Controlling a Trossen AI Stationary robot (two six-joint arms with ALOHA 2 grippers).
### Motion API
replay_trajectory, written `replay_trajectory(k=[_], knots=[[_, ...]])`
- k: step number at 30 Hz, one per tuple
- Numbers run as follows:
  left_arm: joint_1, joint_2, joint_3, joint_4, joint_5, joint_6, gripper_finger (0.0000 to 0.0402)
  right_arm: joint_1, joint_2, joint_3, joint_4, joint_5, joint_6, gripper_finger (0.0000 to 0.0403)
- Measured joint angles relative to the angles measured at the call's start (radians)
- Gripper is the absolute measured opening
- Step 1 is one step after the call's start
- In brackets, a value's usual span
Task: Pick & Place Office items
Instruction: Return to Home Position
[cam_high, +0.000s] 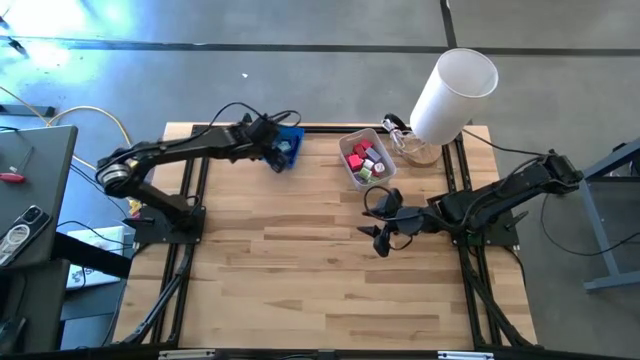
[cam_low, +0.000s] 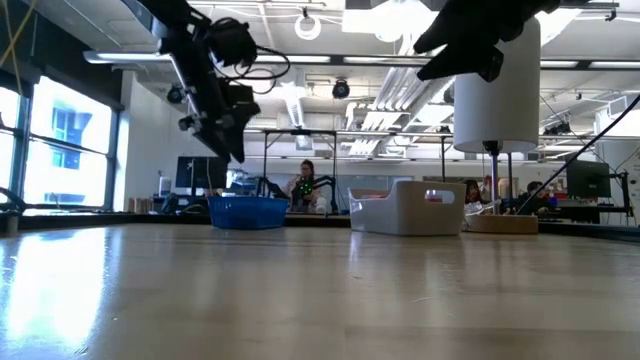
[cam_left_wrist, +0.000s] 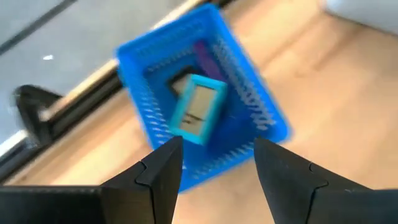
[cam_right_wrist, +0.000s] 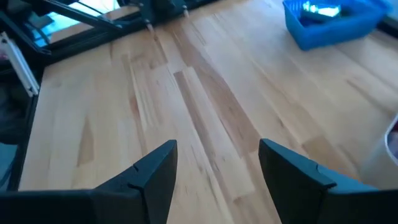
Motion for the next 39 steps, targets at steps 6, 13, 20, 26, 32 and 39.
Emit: replay_trajectory(k=[6,13,20,26,32,39], knots=[[-0.057,-0.030,0.000,-0.157,0.098,-0.034,0.0191,0.000,0.000,0.000,0.058,0.000,-0.114,0.0215],[-0.120,-0.023,0.000,-0.326,0.086,-0.061,0.0184,0.002,0.000,0.000,0.092,-0.074,-0.115,0.0209],[-0.141,-0.024,0.000,-0.330,-0.007,-0.060,0.0108,0.002,-0.057,0.000,0.081,-0.050,-0.190,0.0135],[-0.161,-0.024,0.000,-0.330,-0.007,-0.044,0.0015,0.002,-0.073,0.000,0.073,-0.029,-0.256,0.0023],[-0.204,-0.056,-0.001,-0.341,-0.007,-0.001,0.0001,0.002,-0.069,0.000,0.069,-0.047,-0.310,0.0003],[-0.245,-0.217,-0.002,-0.355,0.002,-0.016,0.0000,0.002,-0.209,0.001,-0.049,-0.025,-0.289,0.0003]])
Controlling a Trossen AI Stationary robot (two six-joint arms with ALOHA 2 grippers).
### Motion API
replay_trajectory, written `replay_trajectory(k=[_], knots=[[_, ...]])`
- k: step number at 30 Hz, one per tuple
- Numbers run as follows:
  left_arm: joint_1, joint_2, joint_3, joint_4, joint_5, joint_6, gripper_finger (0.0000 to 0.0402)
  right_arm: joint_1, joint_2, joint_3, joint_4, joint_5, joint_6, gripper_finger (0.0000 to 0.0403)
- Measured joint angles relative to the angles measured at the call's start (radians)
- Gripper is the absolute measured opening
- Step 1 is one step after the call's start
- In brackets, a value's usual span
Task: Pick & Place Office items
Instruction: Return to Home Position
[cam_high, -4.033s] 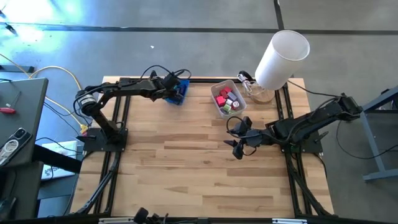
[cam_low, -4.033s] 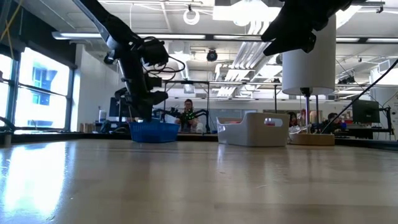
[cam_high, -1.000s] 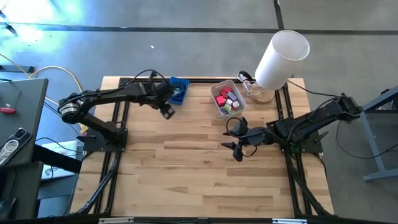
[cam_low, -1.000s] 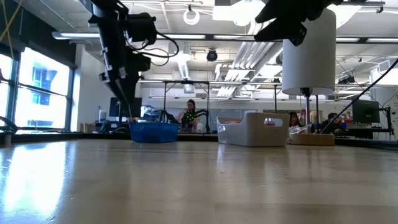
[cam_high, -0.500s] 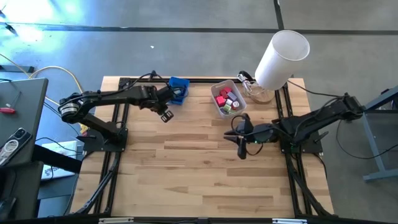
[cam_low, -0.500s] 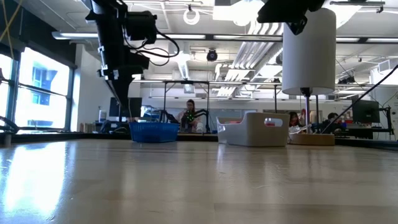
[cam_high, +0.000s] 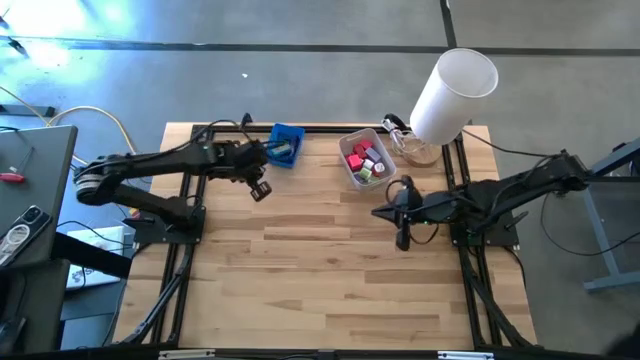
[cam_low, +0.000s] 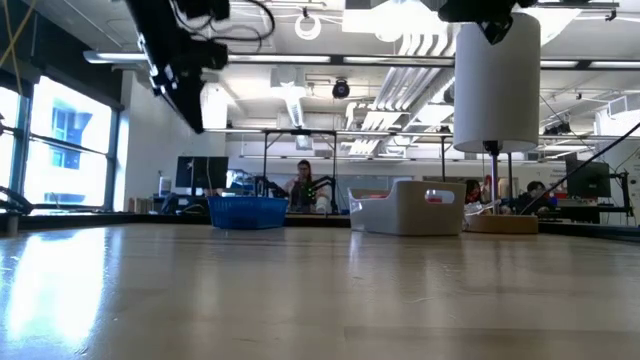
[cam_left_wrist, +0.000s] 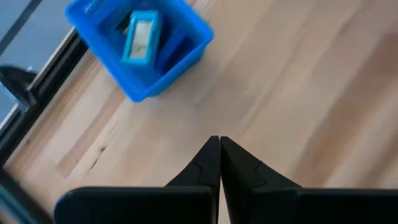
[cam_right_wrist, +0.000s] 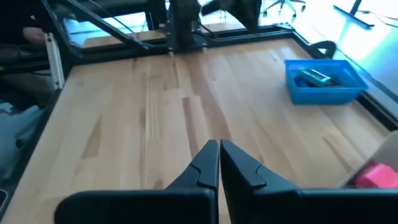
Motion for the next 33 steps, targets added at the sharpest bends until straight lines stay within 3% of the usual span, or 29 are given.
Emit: replay_trajectory(k=[4,7,14,17,25,33], knots=[[-0.041,-0.100,-0.001,0.041,0.073,0.013,0.0000,0.000,-0.052,0.000,-0.038,-0.001,-0.022,0.0003],[-0.082,-0.169,-0.002,0.113,0.129,0.024,0.0000,0.022,-0.065,0.000,-0.087,-0.070,-0.101,0.0002],[-0.156,-0.299,-0.022,0.163,0.132,0.046,0.0000,0.106,-0.065,-0.023,-0.123,-0.107,-0.152,0.0002],[-0.168,-0.364,-0.087,0.215,0.130,0.046,0.0000,0.142,-0.090,-0.103,-0.066,-0.113,-0.163,0.0002],[-0.156,-0.549,-0.401,0.539,0.178,0.038,0.0000,0.172,-0.216,-0.407,0.335,-0.183,-0.178,0.0002],[-0.156,-0.614,-0.589,0.749,0.276,0.081,0.0000,0.133,-0.356,-0.584,0.482,-0.188,-0.174,0.0002]])
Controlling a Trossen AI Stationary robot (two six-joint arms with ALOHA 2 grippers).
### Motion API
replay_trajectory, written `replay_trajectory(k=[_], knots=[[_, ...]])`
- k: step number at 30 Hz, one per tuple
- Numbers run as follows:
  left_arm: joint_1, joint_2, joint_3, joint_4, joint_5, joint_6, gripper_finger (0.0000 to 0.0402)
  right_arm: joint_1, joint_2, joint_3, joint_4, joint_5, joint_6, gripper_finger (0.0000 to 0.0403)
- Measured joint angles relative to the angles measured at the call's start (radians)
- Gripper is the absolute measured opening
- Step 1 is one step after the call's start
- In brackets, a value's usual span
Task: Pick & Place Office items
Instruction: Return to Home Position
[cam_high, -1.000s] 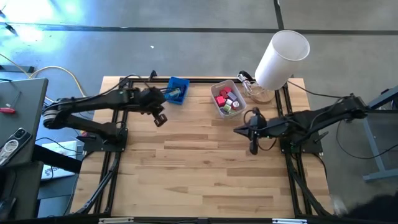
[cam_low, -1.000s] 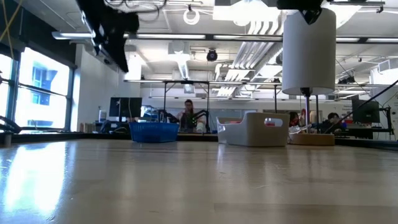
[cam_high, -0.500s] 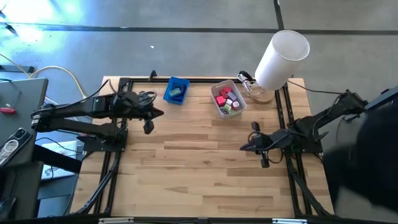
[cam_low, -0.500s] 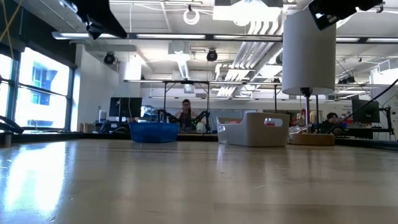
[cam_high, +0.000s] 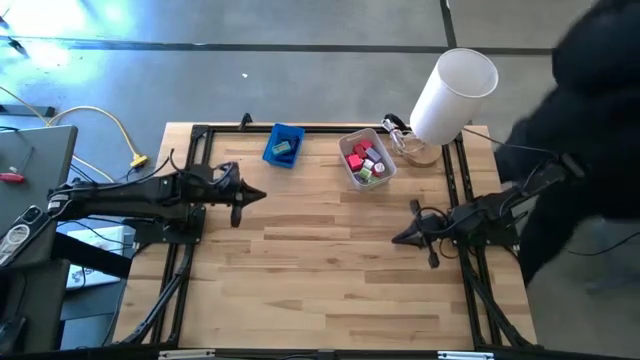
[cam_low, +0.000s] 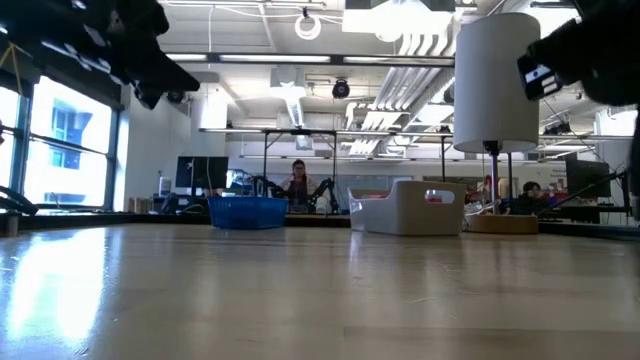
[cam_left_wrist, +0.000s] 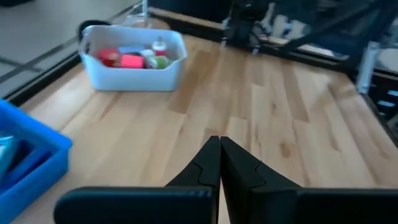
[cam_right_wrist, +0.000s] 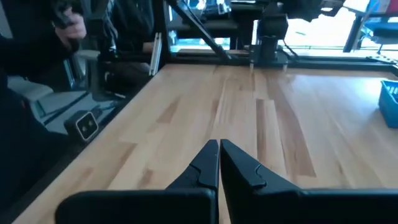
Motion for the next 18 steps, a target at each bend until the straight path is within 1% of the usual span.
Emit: replay_trajectory(k=[4,7,11,15,18], knots=[[0.000,-0.004,-0.092,0.096,0.045,0.014,0.0000,-0.015,-0.077,-0.086,0.057,-0.014,0.014,0.0002],[0.000,-0.012,-0.144,0.162,0.046,0.025,0.0000,-0.031,-0.103,-0.147,0.116,-0.077,0.019,0.0002],[0.001,-0.018,-0.189,0.218,0.046,0.090,0.0000,-0.058,-0.126,-0.216,0.199,-0.087,0.026,0.0002],[0.011,-0.023,-0.203,0.220,0.053,0.098,0.0000,-0.083,-0.134,-0.226,0.125,-0.103,0.074,0.0002],[0.017,-0.028,-0.209,0.216,0.117,0.102,0.0000,-0.084,-0.134,-0.226,0.077,-0.099,0.101,0.0002]])
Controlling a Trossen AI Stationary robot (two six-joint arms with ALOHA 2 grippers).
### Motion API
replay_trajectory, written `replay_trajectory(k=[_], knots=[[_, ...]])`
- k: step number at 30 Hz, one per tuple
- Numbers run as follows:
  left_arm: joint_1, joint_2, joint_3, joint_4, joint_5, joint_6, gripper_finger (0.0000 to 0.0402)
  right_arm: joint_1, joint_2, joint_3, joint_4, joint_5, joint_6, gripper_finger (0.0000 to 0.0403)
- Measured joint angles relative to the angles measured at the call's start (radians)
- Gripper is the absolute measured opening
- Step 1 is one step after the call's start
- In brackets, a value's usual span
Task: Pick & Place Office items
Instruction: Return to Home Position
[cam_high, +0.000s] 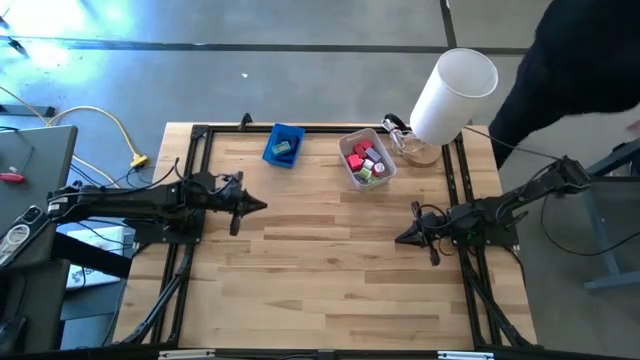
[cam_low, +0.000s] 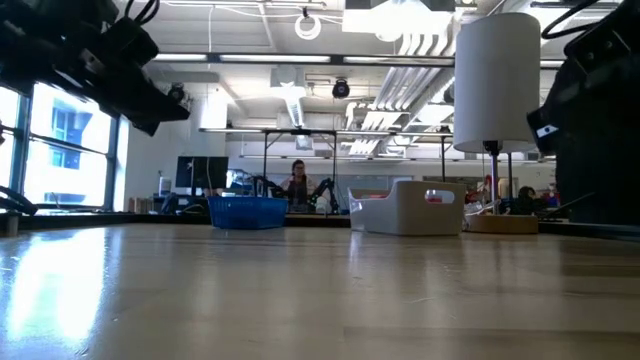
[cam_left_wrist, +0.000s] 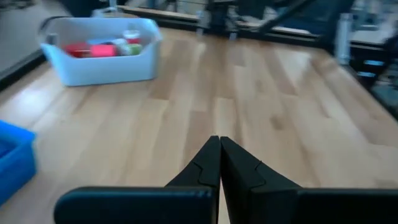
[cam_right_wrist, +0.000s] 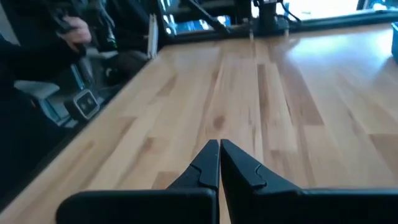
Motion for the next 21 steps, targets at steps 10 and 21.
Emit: replay_trajectory(k=[10,21], knots=[[0.025,-0.135,-0.001,-0.017,0.038,0.070,0.0000,-0.001,-0.043,-0.001,0.000,0.032,-0.030,0.0002],[0.168,-0.366,-0.001,-0.266,0.133,0.056,0.0000,-0.001,-0.129,-0.001,-0.054,0.120,-0.104,0.0002]])
